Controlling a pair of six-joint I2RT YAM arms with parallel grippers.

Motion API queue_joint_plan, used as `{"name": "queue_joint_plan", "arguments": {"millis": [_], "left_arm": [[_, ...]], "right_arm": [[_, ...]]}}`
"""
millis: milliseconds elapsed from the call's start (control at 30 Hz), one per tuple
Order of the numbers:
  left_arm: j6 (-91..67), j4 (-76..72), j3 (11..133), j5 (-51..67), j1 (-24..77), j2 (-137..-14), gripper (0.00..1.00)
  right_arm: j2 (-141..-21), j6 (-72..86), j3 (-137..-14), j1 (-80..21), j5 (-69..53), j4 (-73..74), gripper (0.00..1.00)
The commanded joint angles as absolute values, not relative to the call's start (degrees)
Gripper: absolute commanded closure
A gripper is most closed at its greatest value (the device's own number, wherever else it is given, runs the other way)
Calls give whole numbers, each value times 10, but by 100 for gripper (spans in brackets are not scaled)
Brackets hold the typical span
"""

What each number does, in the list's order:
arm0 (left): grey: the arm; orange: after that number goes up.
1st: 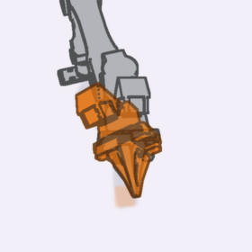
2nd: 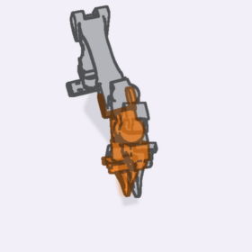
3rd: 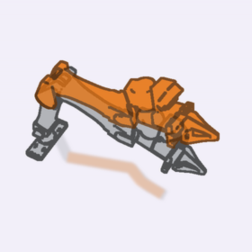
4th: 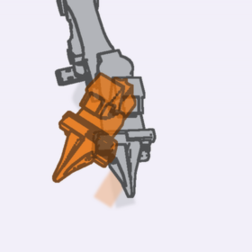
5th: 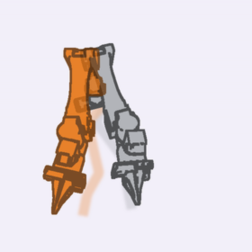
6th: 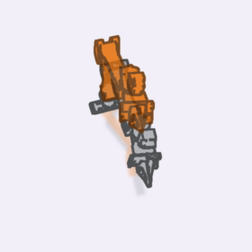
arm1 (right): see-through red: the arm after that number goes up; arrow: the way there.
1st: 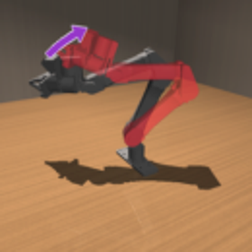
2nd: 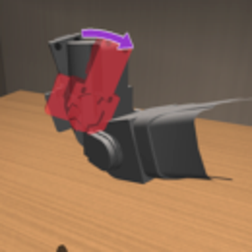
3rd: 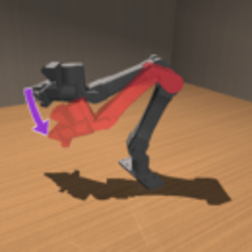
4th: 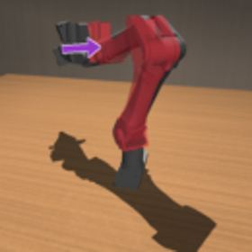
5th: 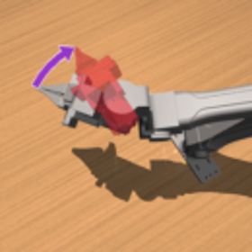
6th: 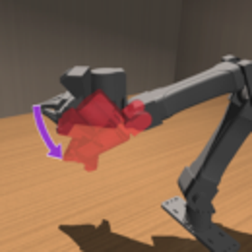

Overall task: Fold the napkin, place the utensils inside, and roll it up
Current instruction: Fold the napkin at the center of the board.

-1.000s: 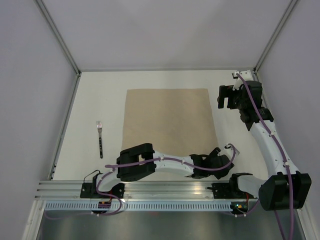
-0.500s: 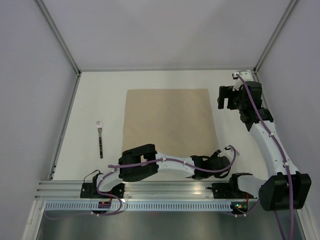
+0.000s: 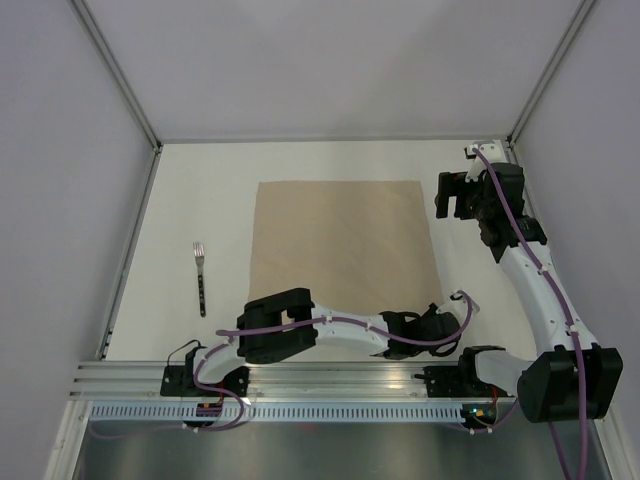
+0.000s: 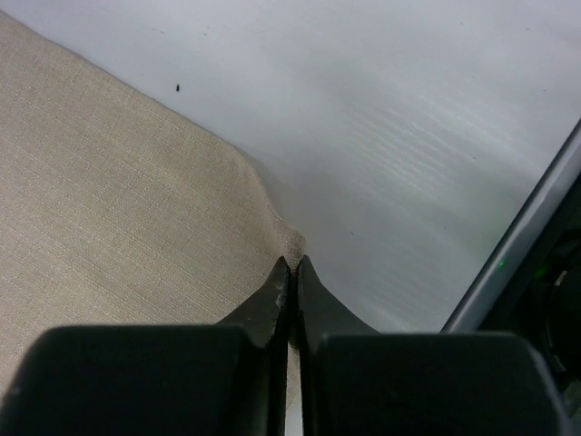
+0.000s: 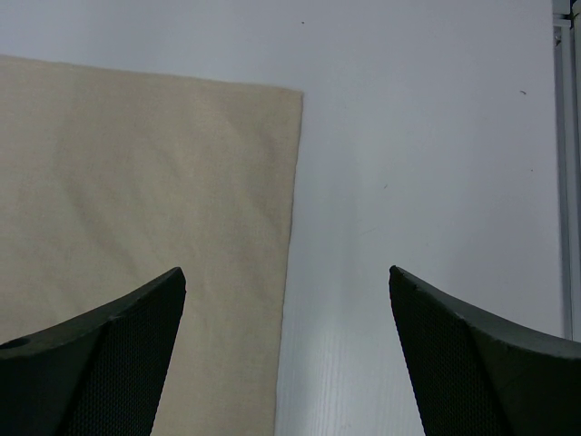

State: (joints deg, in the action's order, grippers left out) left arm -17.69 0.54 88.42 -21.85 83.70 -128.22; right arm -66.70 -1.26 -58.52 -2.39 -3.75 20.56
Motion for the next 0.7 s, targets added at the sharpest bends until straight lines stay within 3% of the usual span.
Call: {"name": "queue_joint_plan", "arguments": {"millis": [0,267,667], "left_arm": [[-179,-31,874,-192,839,-1238,97],[-243,-58,810,-149,795,-1162,98],[-327,-47,686,-62,608,-1027,98]], "right_arm": [[-654,-6,-584,-22,-22,201,2],[-655,-8,-584,-22,-20,201,2],[-652,-9,-584,-22,-18,201,2]]}}
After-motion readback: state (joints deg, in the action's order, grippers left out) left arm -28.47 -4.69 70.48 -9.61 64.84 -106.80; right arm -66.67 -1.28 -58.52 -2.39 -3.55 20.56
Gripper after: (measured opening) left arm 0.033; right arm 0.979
